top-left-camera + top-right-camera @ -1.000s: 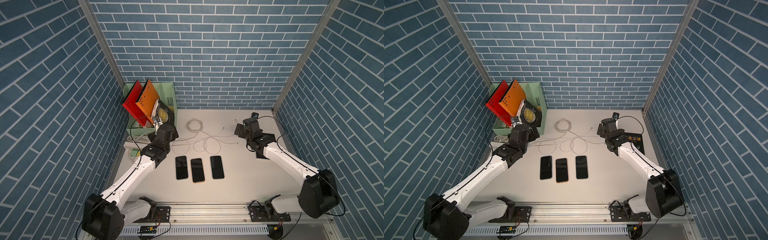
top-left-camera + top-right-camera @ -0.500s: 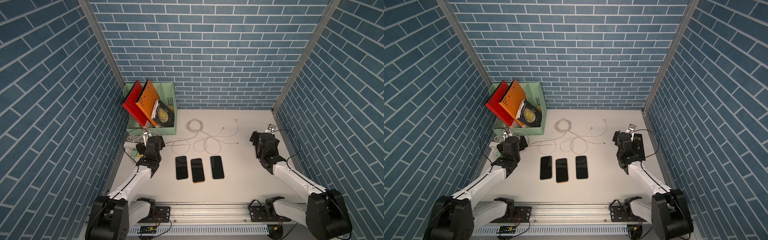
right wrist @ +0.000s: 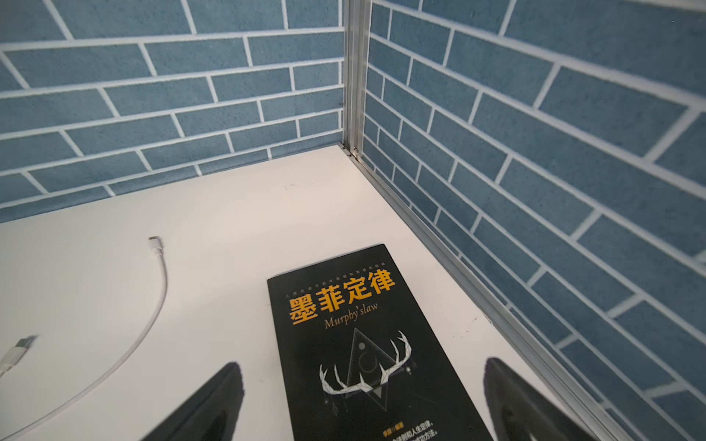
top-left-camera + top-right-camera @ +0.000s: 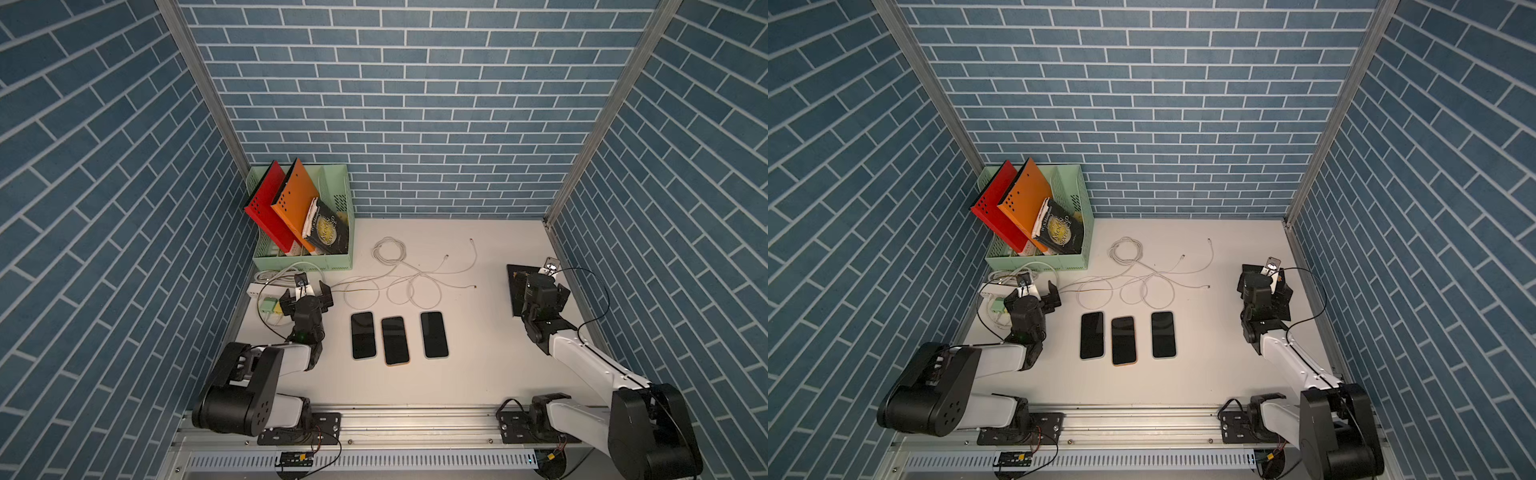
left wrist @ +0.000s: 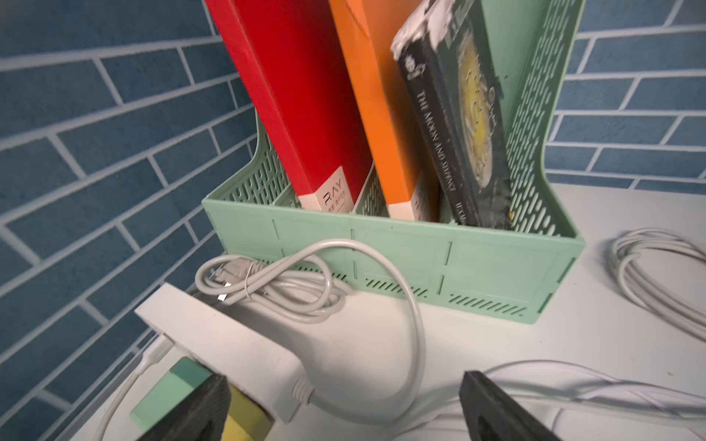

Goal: Unplug the charging cable from the phone
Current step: Reset both arms

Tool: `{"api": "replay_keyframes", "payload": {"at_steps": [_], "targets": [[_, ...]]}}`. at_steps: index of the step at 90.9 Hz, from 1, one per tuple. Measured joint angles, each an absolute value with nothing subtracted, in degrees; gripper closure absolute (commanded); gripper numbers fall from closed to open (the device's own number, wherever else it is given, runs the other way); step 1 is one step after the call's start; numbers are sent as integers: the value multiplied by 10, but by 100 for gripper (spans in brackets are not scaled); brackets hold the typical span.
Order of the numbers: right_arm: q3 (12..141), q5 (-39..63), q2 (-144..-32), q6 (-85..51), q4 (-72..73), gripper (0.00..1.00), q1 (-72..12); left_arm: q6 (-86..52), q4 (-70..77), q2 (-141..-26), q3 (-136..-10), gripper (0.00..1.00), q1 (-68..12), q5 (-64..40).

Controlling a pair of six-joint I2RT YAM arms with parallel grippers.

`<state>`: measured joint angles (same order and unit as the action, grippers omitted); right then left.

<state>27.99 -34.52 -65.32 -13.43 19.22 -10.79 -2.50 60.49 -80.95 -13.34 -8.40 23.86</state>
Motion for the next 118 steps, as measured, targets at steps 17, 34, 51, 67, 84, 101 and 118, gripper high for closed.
{"api": "replay_keyframes", "payload": {"at_steps": [17, 34, 51, 67, 84, 101, 118], "targets": [[205, -336, -662, -95, 314, 0, -100, -16, 732, -869, -88, 0, -77, 233], [142, -302, -715, -66, 466, 1, -93, -16, 767, -871, -91, 0, -72, 232], [118, -251, -766, -32, 583, 1, -90, -16, 780, -871, -91, 0, -71, 230], [77, -198, -839, 0, 718, 0, -80, -16, 781, -871, -91, 0, -71, 230], [94, -168, -877, 5, 747, 0, -65, -16, 782, -871, -91, 0, -71, 230], [96, -159, -876, 5, 759, 1, -62, -16, 782, -871, -91, 0, -71, 230], [97, -154, -876, 5, 759, 0, -62, -16, 782, -871, -91, 0, -71, 230]]}}
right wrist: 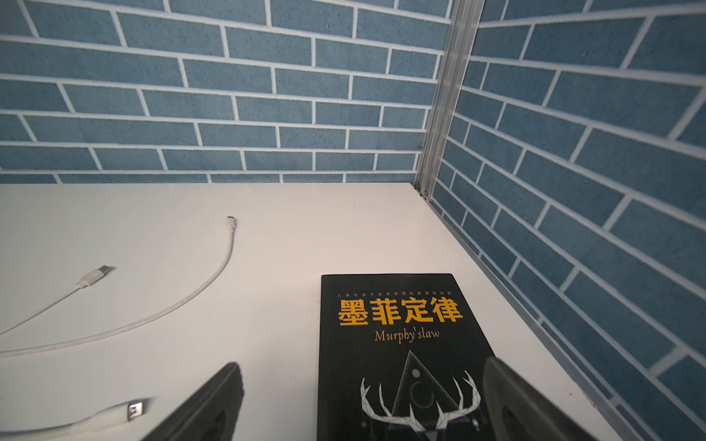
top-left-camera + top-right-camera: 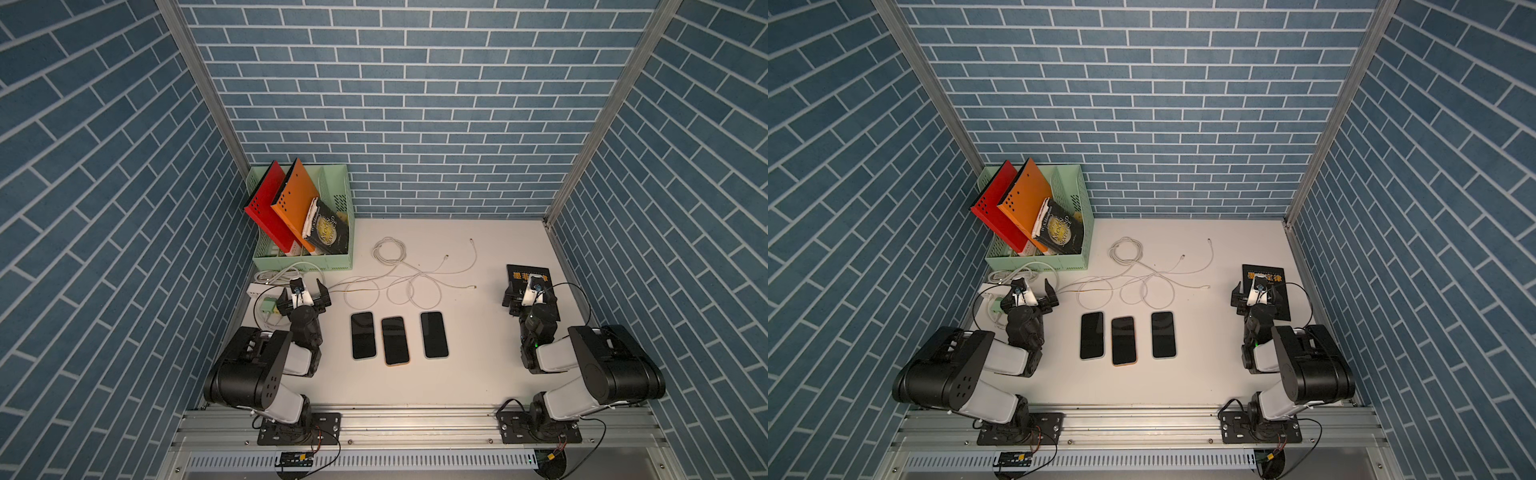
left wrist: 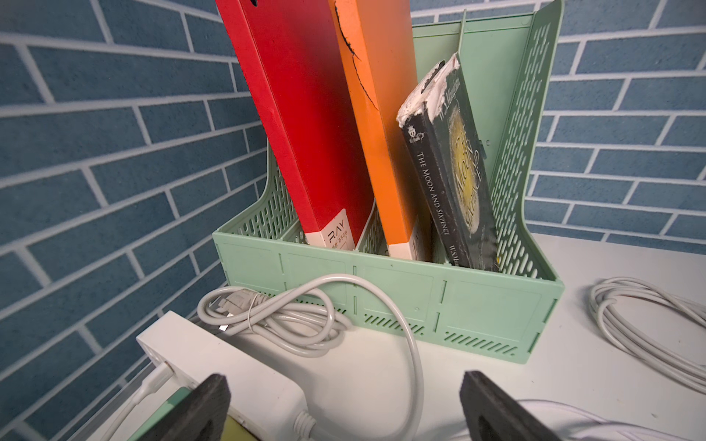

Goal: Unplug the charging cable from the phone
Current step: Reset both arms

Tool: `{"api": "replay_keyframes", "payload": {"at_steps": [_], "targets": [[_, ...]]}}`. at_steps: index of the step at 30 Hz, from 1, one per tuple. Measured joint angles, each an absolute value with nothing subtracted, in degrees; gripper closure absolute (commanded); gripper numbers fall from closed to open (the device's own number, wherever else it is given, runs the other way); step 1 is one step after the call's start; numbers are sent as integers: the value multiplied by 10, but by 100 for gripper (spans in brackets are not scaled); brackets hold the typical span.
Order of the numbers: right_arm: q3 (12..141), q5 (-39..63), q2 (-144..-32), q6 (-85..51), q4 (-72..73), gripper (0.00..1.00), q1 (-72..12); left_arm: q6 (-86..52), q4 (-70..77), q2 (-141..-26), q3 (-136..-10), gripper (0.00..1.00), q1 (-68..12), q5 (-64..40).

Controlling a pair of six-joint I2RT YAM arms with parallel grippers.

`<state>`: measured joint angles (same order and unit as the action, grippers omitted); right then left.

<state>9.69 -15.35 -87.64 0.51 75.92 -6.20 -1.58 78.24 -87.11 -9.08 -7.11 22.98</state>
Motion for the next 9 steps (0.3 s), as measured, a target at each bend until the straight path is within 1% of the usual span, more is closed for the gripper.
{"api": "replay_keyframes", "payload": {"at_steps": [4, 9], "targets": [[97, -152, -876, 5, 759, 0, -62, -16, 783, -871, -91, 0, -71, 230], [102, -120, -876, 11, 757, 0, -60, -16, 783, -871, -91, 0, -71, 230]]}}
